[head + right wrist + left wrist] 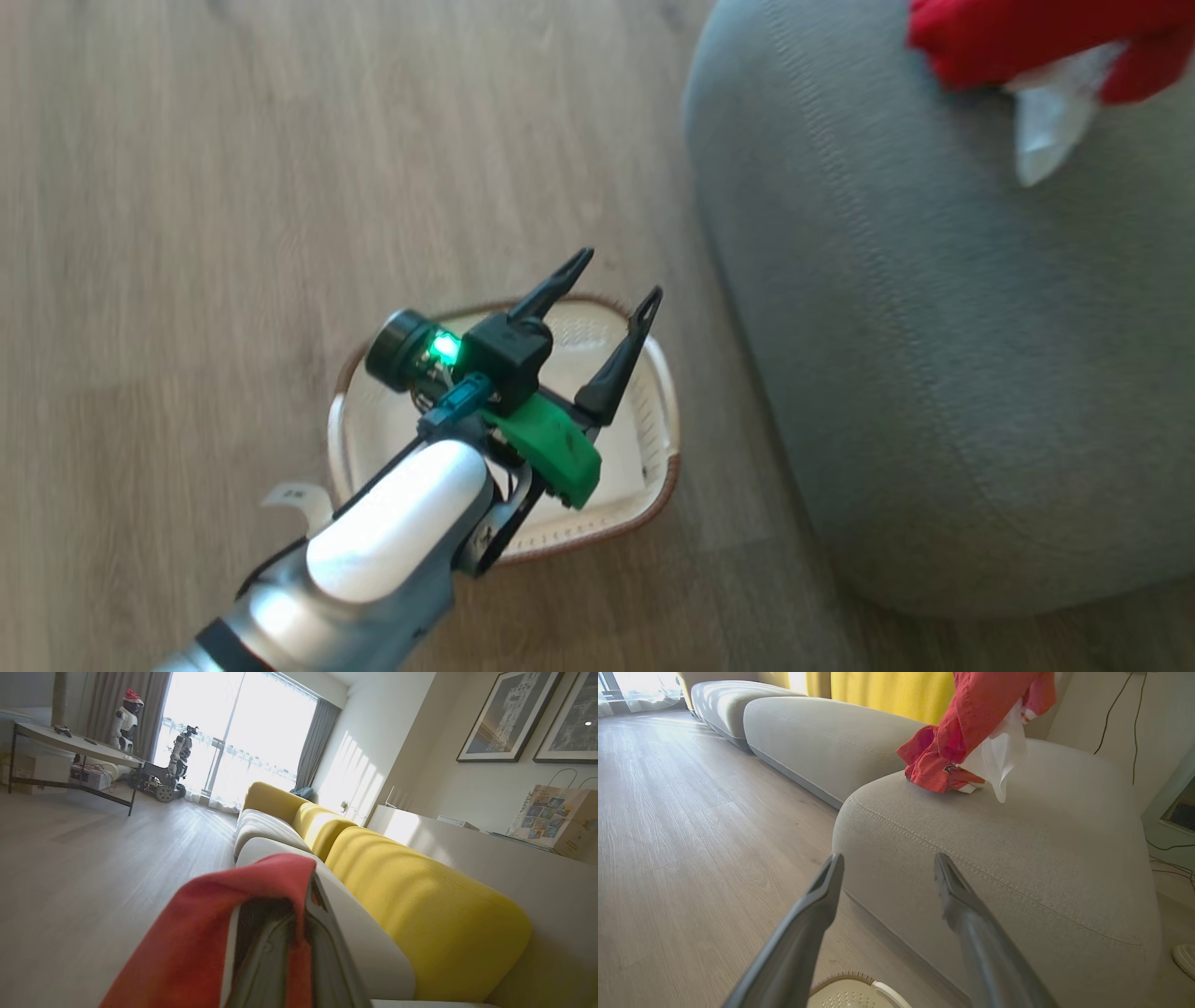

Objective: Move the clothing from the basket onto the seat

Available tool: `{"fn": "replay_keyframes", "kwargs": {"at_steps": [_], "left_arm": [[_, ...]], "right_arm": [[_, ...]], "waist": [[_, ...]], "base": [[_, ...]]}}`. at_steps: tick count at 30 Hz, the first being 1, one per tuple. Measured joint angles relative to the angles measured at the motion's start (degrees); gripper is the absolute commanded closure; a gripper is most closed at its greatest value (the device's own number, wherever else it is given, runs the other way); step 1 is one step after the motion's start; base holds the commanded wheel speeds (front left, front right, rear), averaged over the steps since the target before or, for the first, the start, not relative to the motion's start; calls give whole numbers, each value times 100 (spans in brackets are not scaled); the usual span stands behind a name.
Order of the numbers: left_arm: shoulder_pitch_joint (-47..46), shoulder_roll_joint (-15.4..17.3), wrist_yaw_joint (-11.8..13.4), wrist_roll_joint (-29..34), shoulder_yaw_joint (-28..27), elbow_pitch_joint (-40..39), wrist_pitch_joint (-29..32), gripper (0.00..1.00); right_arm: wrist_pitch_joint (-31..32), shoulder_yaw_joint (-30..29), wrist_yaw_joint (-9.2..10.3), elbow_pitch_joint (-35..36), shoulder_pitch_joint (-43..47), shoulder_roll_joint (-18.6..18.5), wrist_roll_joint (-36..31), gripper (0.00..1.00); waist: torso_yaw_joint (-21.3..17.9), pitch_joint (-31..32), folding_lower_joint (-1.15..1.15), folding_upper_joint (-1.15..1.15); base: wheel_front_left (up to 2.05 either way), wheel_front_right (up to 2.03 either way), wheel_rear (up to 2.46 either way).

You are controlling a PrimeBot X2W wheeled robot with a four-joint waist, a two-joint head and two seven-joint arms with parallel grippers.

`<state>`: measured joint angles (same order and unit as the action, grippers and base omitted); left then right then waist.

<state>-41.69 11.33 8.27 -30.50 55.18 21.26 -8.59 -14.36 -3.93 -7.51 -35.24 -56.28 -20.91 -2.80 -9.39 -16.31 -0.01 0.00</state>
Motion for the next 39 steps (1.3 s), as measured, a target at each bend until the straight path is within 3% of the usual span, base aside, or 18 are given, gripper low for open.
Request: {"fn": "replay_keyframes", "kwargs": {"at_steps": [8, 15, 22, 31, 32, 34, 35, 36, 39], "left_arm": [[-331, -3, 34, 99, 4, -211, 41, 0], [-489, -37, 36, 199, 47, -350, 34, 0], [-608, -14, 90, 241, 76, -386, 16, 0], [-672, -2, 134, 241, 74, -383, -18, 0], [-672, -1, 134, 241, 70, -381, -35, 0], [-672, 1, 134, 240, 63, -376, -59, 0], [-672, 1, 133, 225, 53, -371, -60, 0], [-671, 2, 134, 221, 41, -363, -63, 0], [-664, 4, 134, 138, -11, -348, -116, 0]], "right_arm": [[-2, -1103, 0, -932, -797, -314, -917, 100], [83, -2365, 0, -1798, -825, -437, -2083, 100], [85, -2792, 0, -2136, -878, -145, -2822, 100], [47, -3189, -1, -2261, -882, 91, -3225, 100], [44, -3221, -1, -2262, -881, 97, -3254, 91], [20, -3261, -1, -2257, -881, 116, -3286, 46], [15, -3267, -1, -2257, -880, 137, -3305, 14], [14, -3267, 0, -2257, -878, 176, -3305, 0], [-8, -3226, -1, -2259, -864, 311, -3311, 0]], "waist": [[531, -637, 0, 0], [1101, -1252, -1, 0], [1357, -1687, -1, 0], [1296, -1768, 0, 0], [1276, -1750, 0, 0], [1231, -1708, 0, 0], [1206, -1686, 0, 0], [1179, -1660, 0, 0], [1098, -1558, 0, 0]], "base": [[0, 0, 0], [0, 0, 0], [0, 0, 0], [0, 0, 0], [0, 0, 0], [0, 0, 0], [0, 0, 0], [0, 0, 0], [0, 0, 0]]}}
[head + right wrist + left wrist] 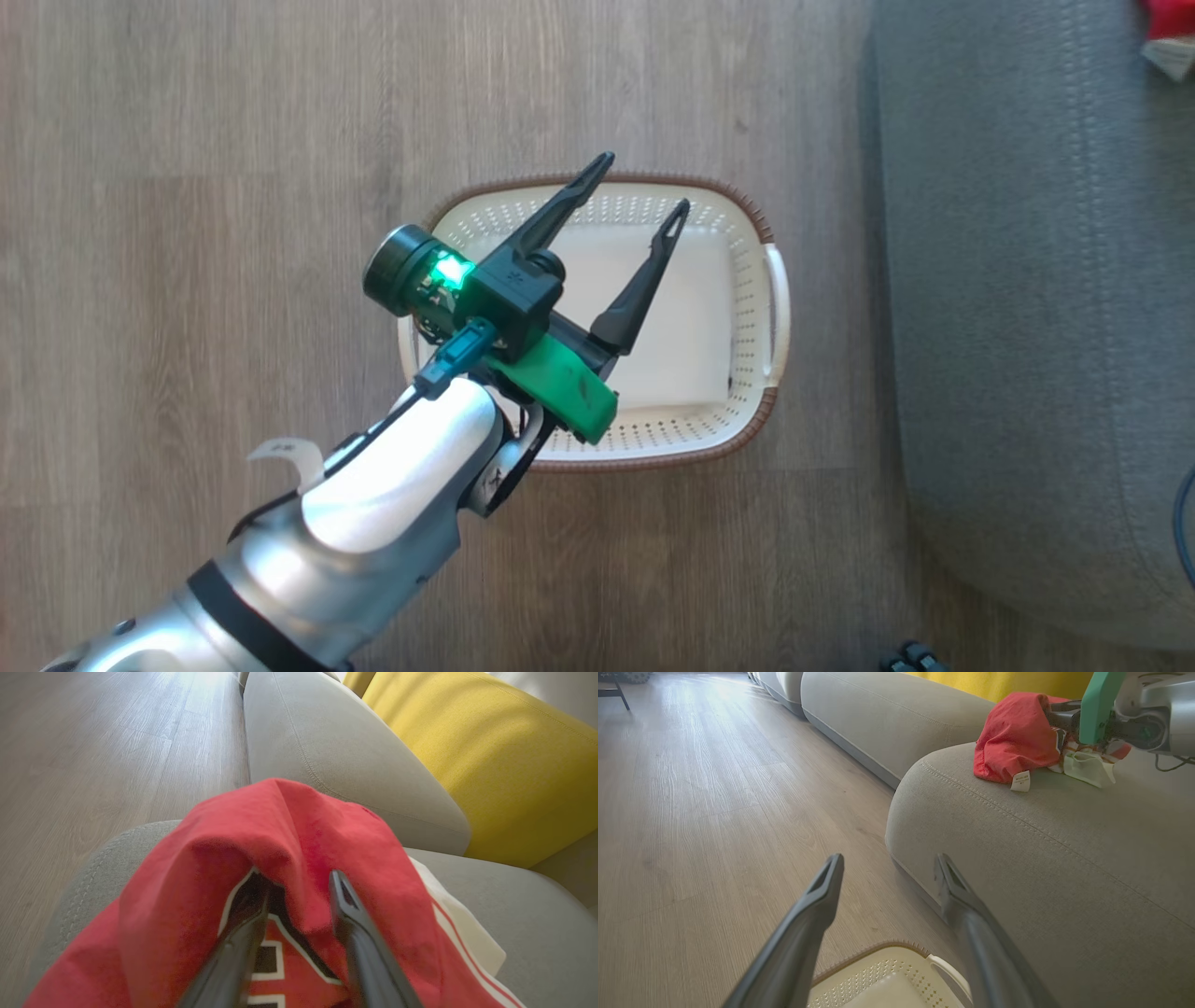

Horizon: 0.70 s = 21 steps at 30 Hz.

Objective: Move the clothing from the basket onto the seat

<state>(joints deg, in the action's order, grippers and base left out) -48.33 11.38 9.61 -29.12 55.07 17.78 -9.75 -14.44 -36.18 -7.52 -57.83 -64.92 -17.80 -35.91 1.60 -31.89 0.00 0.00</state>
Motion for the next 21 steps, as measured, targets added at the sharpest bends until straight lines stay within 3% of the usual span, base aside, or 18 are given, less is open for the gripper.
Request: {"fn": "replay_keyframes", "kwargs": {"at_steps": [12, 21], "left_arm": [[332, 57, 57, -282, -185, 174, -210, 0], [943, 226, 192, -633, -446, 363, -344, 0]], "right_arm": [[-3, 817, 1, 218, 607, 257, 712, 0], [-3, 1635, 1, 389, 1010, 388, 1481, 0]], "waist": [[-285, 693, 0, 0], [-368, 1544, 0, 0]], "base": [[0, 0, 0], [0, 0, 0]]}}
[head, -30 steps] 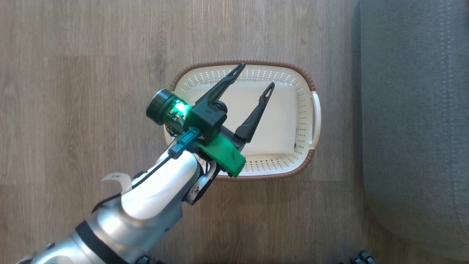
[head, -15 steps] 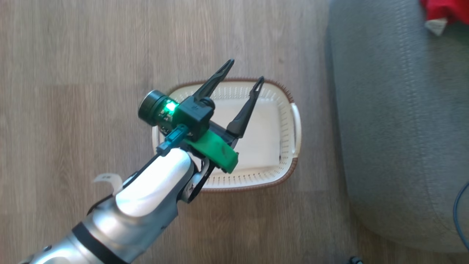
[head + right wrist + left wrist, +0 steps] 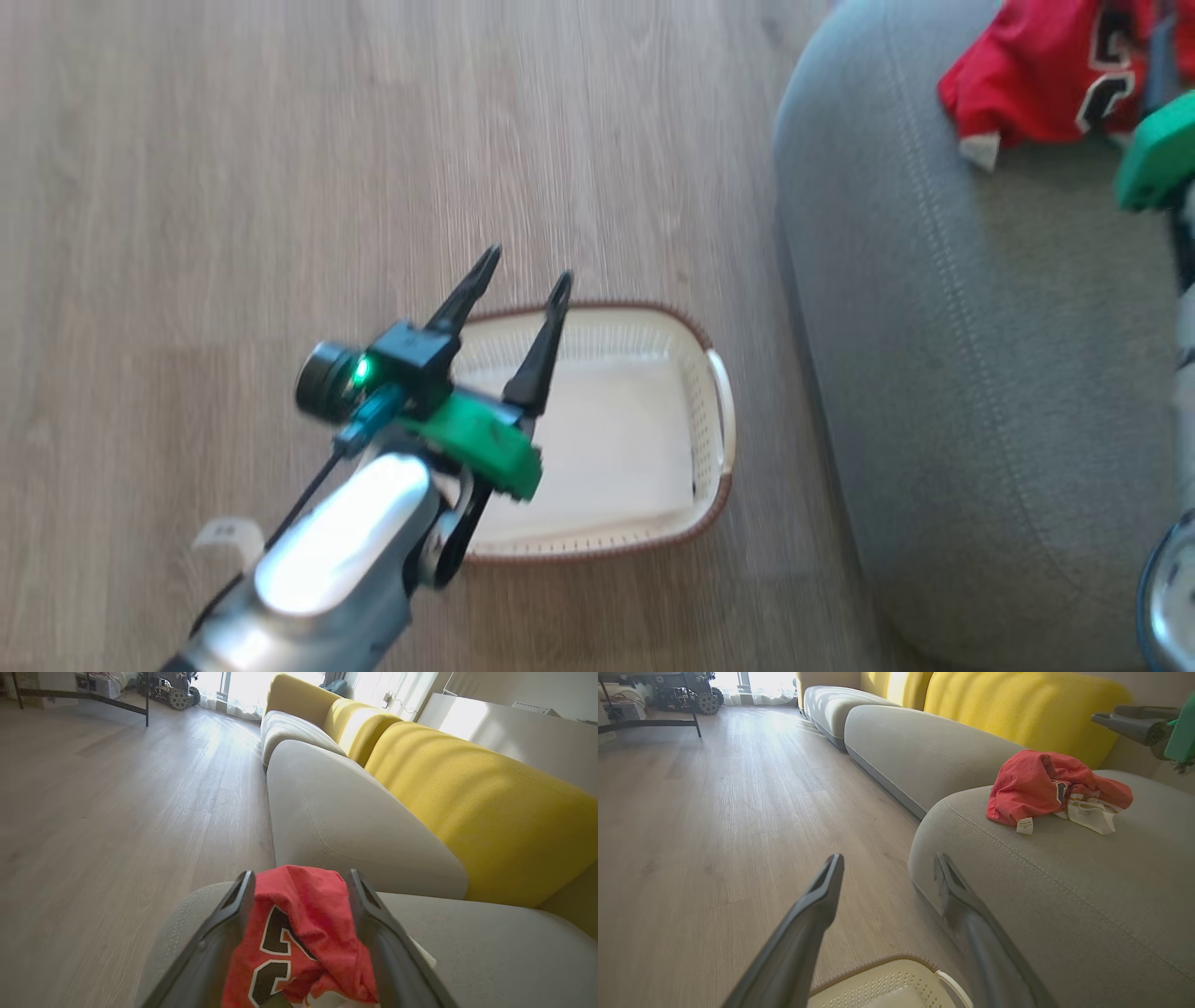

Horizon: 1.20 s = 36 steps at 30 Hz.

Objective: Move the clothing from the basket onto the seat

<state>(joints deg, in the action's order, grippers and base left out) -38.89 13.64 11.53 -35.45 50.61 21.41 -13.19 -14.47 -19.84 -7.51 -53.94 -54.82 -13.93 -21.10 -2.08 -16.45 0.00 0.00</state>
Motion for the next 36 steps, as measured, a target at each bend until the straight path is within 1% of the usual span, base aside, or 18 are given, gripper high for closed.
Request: {"fn": "replay_keyframes", "kwargs": {"at_steps": [2, 8, 12, 16, 22, 26, 30, 36], "left_arm": [[187, 49, 33, -63, -42, 13, -10, 0], [823, 283, 267, -267, -334, -9, -59, 0], [1329, 467, 399, -368, -522, -86, -88, 0], [1828, 590, 613, -437, -754, -242, -107, 0], [2455, 730, 789, -491, -1161, -555, -109, 0], [2821, 787, 884, -441, -1440, -776, -109, 0], [3199, 815, 927, -304, -1686, -967, -109, 0], [3682, 811, 998, -110, -1975, -1207, -109, 0]], "right_arm": [[0, 149, 0, 67, 198, 69, 218, 0], [0, 587, 0, 432, 893, 216, 886, 0], [0, 781, 0, 857, 1434, 427, 1277, 0], [0, 948, 0, 1374, 2076, 695, 1619, 0], [0, 1249, 0, 2109, 3039, 1004, 1871, 0], [0, 1491, 0, 2490, 3639, 1044, 2137, 0], [2, 1906, 0, 2793, 4190, 1050, 2715, 0], [64, 2191, 0, 3134, 4656, 1067, 2930, 0]], "waist": [[9, 194, 0, 0], [84, 746, 0, 0], [150, 1082, 0, 0], [220, 1366, 0, 0], [303, 1686, 0, 0], [367, 1793, 0, 0], [408, 1868, 0, 0], [430, 1915, 0, 0]], "base": [[0, 0, 0], [0, 0, 0], [0, 0, 0], [0, 0, 0], [0, 0, 0], [0, 0, 0], [0, 0, 0], [0, 0, 0]]}}
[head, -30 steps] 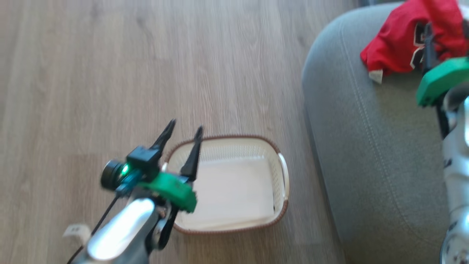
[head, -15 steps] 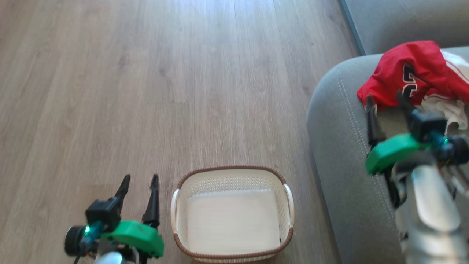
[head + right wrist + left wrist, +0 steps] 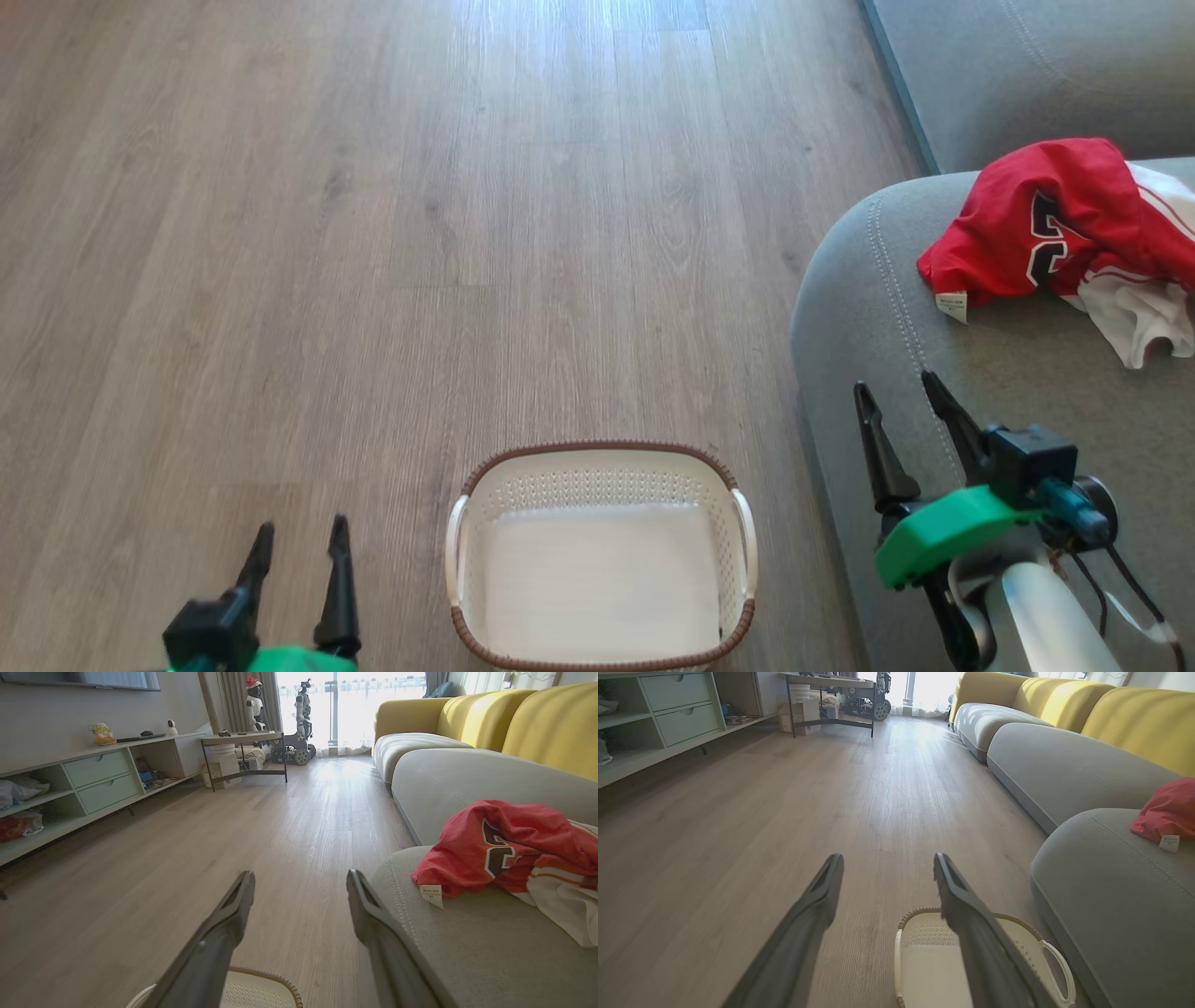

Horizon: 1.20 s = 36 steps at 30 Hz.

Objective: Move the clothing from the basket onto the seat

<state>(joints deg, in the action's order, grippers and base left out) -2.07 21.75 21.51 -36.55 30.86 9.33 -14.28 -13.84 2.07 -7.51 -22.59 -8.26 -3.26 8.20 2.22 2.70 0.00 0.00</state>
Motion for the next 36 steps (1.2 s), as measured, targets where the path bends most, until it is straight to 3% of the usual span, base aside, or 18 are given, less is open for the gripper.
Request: {"fn": "replay_keyframes", "kwargs": {"at_steps": [14, 36], "left_arm": [[437, -242, 10, 357, -498, -164, 0, 0], [583, -516, -391, 699, -1046, -35, 0, 0]], "right_arm": [[24, -27, 0, 201, 377, 4, 122, 0], [13, 4, 0, -16, 447, 9, 240, 0]], "waist": [[37, 6, 0, 0], [76, 16, 0, 0]], "base": [[0, 0, 0], [0, 0, 0]]}}
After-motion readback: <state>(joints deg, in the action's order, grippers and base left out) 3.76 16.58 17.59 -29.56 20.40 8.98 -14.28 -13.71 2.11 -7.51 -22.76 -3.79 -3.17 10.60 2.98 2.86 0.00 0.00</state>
